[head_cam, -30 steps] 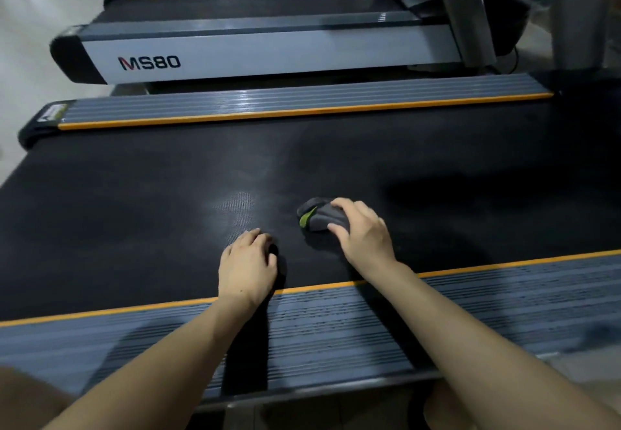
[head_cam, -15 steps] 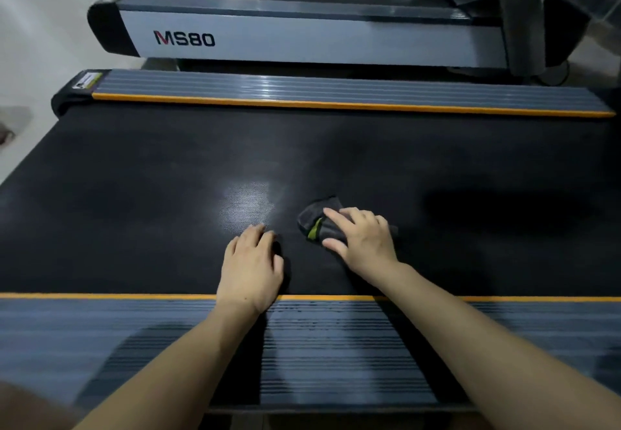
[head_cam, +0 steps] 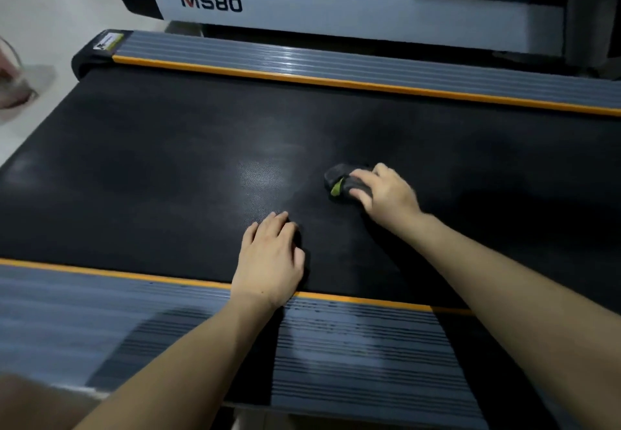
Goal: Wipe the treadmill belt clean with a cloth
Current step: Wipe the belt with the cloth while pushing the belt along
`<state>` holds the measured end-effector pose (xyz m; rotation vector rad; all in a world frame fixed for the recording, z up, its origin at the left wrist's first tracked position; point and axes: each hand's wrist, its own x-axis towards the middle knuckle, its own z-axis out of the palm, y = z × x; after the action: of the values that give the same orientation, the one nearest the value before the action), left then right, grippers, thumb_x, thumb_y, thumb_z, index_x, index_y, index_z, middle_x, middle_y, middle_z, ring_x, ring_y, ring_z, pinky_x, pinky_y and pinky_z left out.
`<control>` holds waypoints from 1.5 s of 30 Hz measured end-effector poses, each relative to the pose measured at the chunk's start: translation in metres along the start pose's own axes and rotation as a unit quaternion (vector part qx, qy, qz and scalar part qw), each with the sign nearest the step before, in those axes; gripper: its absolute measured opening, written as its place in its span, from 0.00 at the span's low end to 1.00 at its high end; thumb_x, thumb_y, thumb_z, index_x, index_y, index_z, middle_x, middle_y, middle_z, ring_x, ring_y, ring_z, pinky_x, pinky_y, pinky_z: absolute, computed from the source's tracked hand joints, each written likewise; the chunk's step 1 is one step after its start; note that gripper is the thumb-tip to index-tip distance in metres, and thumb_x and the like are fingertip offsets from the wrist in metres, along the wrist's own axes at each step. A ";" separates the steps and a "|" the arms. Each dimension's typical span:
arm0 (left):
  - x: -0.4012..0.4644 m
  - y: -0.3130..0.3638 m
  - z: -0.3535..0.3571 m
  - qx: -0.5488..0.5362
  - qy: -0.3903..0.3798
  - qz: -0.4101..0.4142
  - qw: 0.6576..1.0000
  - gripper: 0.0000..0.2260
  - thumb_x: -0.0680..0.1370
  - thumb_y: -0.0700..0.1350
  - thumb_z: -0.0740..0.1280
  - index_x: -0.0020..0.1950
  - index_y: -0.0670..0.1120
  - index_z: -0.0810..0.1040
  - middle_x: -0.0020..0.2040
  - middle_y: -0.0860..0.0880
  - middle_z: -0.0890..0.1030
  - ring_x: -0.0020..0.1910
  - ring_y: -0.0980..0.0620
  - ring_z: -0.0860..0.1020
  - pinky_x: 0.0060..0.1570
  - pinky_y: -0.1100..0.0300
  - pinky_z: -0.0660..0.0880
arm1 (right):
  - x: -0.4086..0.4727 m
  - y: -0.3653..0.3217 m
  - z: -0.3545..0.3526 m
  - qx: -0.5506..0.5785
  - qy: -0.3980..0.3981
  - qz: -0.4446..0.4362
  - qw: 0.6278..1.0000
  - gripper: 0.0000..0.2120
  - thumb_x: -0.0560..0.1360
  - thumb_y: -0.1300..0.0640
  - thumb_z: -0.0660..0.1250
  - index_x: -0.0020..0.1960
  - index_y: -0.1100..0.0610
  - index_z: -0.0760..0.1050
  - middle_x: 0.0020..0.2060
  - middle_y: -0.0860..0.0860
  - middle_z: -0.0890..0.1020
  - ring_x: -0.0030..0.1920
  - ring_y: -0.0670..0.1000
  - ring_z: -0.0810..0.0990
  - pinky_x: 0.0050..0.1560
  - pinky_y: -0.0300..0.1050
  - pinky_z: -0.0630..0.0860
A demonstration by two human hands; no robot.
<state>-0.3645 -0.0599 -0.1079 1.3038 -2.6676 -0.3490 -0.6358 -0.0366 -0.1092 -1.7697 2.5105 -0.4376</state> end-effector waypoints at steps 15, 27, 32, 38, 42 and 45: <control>-0.002 -0.001 -0.001 -0.007 0.018 -0.001 1.000 0.20 0.75 0.48 0.58 0.64 0.47 0.78 0.73 0.48 0.74 0.76 0.49 0.66 0.76 0.48 0.60 | 0.000 0.022 -0.002 -0.024 0.069 -0.064 0.995 0.15 0.77 0.46 0.69 0.63 0.45 0.78 0.47 0.53 0.75 0.46 0.58 0.76 0.43 0.55 0.79; -0.001 -0.002 0.002 0.004 0.029 0.003 1.000 0.19 0.75 0.50 0.57 0.61 0.47 0.79 0.71 0.47 0.75 0.74 0.49 0.68 0.75 0.48 0.61 | -0.132 0.022 -0.040 0.105 -0.139 -0.222 0.959 0.18 0.79 0.42 0.65 0.66 0.45 0.77 0.46 0.47 0.73 0.42 0.46 0.76 0.43 0.37 0.74; 0.000 -0.002 0.004 0.000 0.034 0.001 0.999 0.20 0.75 0.50 0.56 0.61 0.47 0.79 0.70 0.48 0.75 0.74 0.49 0.68 0.75 0.47 0.61 | -0.143 0.026 -0.037 0.077 -0.092 -0.239 0.964 0.17 0.79 0.44 0.66 0.66 0.46 0.77 0.47 0.47 0.75 0.43 0.49 0.76 0.41 0.47 0.77; 0.000 -0.002 0.002 -0.002 0.031 -0.005 1.000 0.18 0.76 0.49 0.57 0.61 0.47 0.79 0.71 0.48 0.75 0.74 0.50 0.67 0.76 0.48 0.60 | -0.059 0.010 -0.021 0.032 0.054 -0.099 0.993 0.15 0.76 0.43 0.65 0.61 0.46 0.80 0.47 0.51 0.78 0.47 0.56 0.77 0.41 0.54 0.80; 0.000 -0.002 0.003 0.003 0.031 -0.008 0.999 0.18 0.76 0.50 0.57 0.61 0.47 0.79 0.71 0.49 0.74 0.74 0.51 0.67 0.76 0.48 0.59 | -0.038 0.008 -0.016 0.084 0.046 0.009 0.995 0.13 0.76 0.46 0.68 0.60 0.44 0.80 0.50 0.50 0.78 0.52 0.55 0.78 0.50 0.52 0.78; 0.001 -0.002 0.004 0.005 0.036 -0.007 0.999 0.19 0.75 0.51 0.57 0.60 0.47 0.79 0.71 0.48 0.75 0.73 0.50 0.68 0.76 0.48 0.59 | -0.071 -0.006 -0.002 0.072 0.044 -0.081 0.993 0.15 0.75 0.45 0.69 0.60 0.47 0.81 0.46 0.51 0.80 0.45 0.57 0.79 0.44 0.52 0.80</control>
<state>-0.3647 -0.0608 -0.1122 1.3126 -2.6051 -0.2861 -0.6063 0.0281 -0.1150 -1.9435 2.3305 -0.7022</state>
